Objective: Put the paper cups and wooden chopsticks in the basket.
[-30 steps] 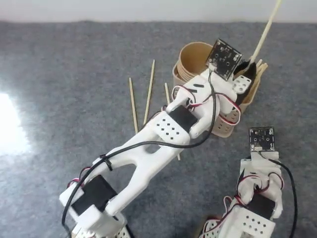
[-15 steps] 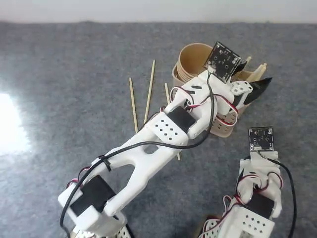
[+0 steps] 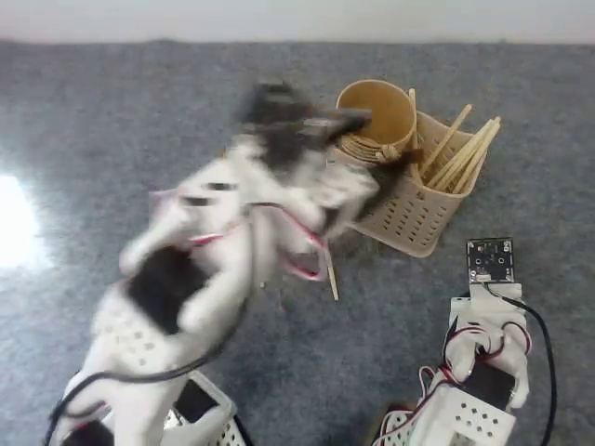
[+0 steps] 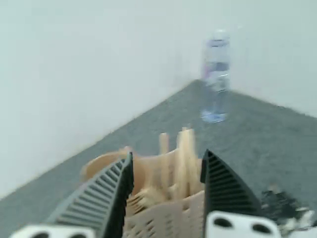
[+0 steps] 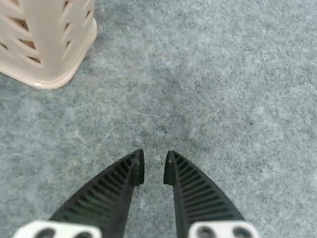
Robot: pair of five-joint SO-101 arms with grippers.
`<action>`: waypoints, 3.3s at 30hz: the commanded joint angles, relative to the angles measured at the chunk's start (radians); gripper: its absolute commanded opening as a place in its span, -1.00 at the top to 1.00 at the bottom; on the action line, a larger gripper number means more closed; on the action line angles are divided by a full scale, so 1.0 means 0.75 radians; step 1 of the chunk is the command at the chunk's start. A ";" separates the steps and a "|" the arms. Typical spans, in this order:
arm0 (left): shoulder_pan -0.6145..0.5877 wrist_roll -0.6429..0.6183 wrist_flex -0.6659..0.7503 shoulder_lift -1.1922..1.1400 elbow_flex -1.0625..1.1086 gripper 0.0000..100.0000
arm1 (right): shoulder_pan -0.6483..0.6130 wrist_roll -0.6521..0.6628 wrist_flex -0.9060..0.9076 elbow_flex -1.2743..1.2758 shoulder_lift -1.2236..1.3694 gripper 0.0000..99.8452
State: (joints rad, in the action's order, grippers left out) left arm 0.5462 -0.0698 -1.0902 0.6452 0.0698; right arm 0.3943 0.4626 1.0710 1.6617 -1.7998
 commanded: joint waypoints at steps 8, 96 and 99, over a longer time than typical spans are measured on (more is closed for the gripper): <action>-0.409 0.012 -0.348 0.039 0.038 0.59 | -0.013 0.016 -0.024 0.029 -0.015 0.84; -0.677 -0.325 -0.722 -1.927 -1.014 0.98 | -0.056 0.018 -0.013 0.029 -0.007 0.84; -0.679 -0.325 -0.841 -1.927 -1.196 0.98 | -0.056 0.018 -0.013 0.029 -0.007 0.84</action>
State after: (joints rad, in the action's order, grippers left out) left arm 0.0322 -0.3199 -1.6395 -0.8201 -0.6805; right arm 0.3590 0.4626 1.0710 1.6617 -1.7998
